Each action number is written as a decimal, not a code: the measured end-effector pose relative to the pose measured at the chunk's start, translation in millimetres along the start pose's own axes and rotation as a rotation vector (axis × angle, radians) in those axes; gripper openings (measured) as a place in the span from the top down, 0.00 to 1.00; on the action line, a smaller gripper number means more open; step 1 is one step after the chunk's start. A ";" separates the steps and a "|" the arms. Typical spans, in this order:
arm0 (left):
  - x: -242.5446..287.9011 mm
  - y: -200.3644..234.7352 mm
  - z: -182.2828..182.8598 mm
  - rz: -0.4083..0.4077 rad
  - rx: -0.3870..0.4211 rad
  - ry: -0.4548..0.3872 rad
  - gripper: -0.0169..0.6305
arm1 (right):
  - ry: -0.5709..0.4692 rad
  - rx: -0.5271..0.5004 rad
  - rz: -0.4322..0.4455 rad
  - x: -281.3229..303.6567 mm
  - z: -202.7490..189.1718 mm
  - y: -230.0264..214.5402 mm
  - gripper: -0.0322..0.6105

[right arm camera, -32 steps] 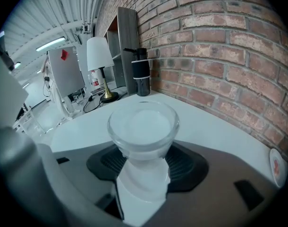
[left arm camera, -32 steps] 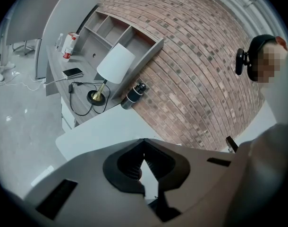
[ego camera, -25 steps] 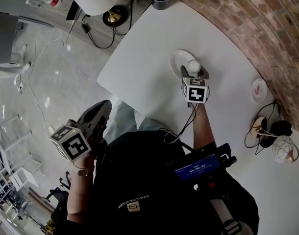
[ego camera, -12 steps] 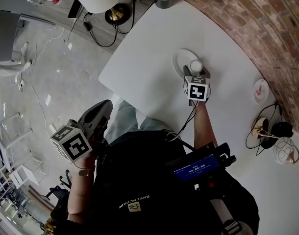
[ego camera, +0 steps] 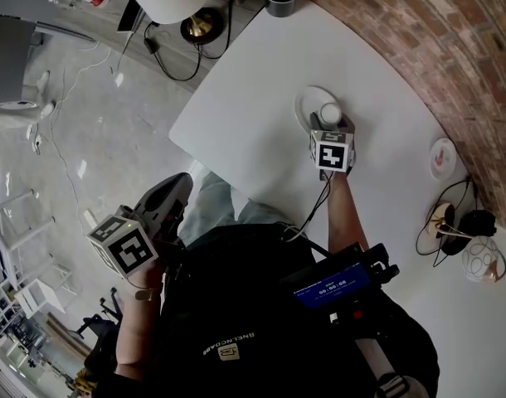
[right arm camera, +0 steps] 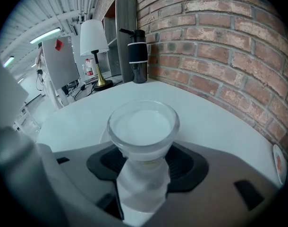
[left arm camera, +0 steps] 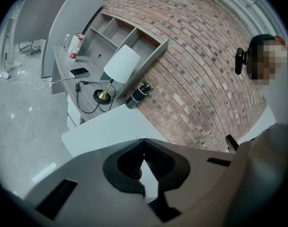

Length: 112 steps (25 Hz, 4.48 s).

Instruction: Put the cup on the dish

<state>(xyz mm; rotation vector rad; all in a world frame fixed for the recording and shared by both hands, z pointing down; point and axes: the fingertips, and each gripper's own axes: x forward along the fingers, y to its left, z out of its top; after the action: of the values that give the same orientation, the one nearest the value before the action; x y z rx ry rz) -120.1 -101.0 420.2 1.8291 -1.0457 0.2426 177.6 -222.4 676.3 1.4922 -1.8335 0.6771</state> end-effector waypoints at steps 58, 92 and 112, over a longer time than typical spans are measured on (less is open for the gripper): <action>-17.6 -5.4 1.7 -0.121 0.058 -0.023 0.96 | -0.101 0.130 0.040 -67.5 19.0 14.8 0.52; 62.7 -95.7 59.2 -0.570 0.291 0.197 0.96 | -0.575 0.310 -0.119 -326.6 122.2 35.1 0.56; 90.3 -135.9 54.0 -0.670 0.344 0.313 0.96 | -0.793 0.430 -0.199 -390.6 123.0 39.5 0.70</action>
<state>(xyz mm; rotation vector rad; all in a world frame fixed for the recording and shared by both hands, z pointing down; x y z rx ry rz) 21.7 -174.2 356.4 2.2493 -0.1475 0.2984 165.3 -59.9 298.6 2.4490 -2.1228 0.4160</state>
